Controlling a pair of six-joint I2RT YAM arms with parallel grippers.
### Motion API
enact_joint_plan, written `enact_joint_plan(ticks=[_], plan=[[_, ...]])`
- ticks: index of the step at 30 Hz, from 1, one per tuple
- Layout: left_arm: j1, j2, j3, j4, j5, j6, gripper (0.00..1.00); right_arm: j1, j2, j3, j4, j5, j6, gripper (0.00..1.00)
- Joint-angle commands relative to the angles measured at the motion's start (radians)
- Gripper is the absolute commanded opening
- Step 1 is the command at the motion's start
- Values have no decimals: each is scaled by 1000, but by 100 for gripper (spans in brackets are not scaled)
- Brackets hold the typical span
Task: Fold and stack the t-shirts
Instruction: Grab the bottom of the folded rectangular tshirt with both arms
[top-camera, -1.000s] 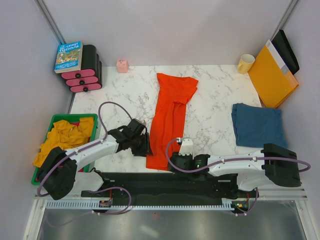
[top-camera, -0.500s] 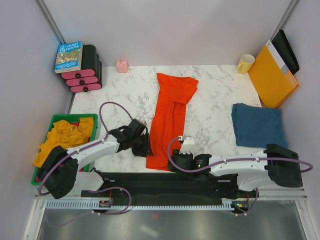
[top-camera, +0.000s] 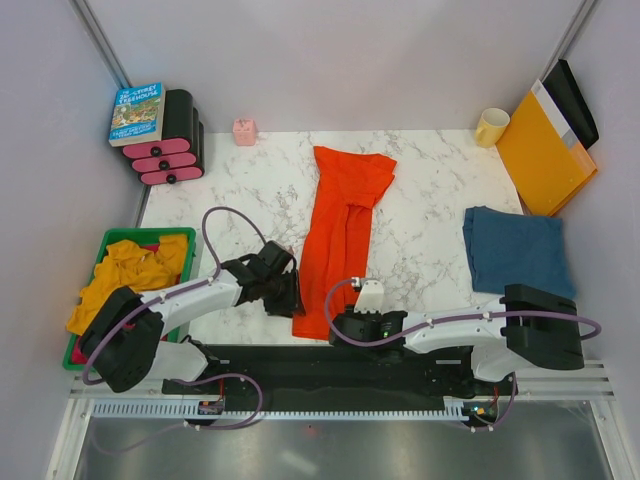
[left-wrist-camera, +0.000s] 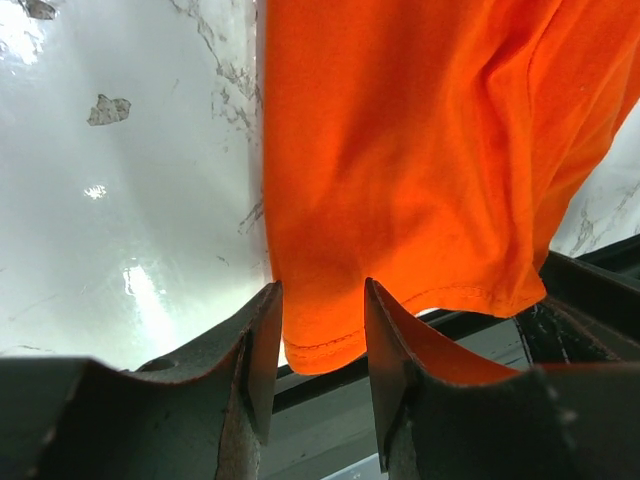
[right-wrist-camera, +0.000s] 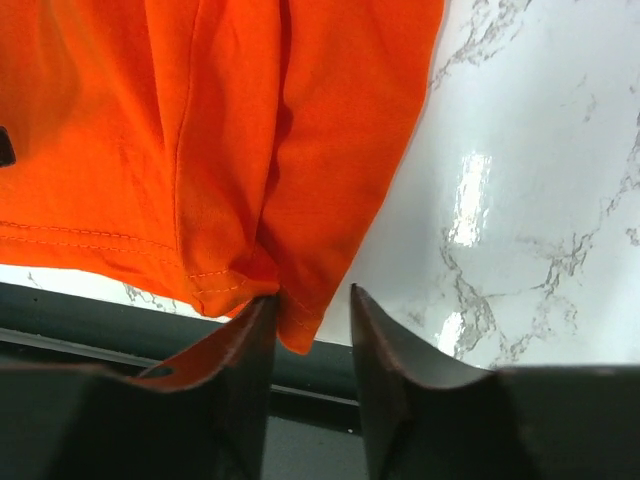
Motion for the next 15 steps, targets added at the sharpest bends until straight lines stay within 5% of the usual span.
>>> enact_joint_plan(ticks=[1, 15], plan=[[-3, 17, -11, 37, 20, 12, 46, 7, 2, -38, -40, -54, 61, 35], [-3, -28, -34, 14, 34, 18, 46, 21, 8, -35, -89, -65, 85, 34]])
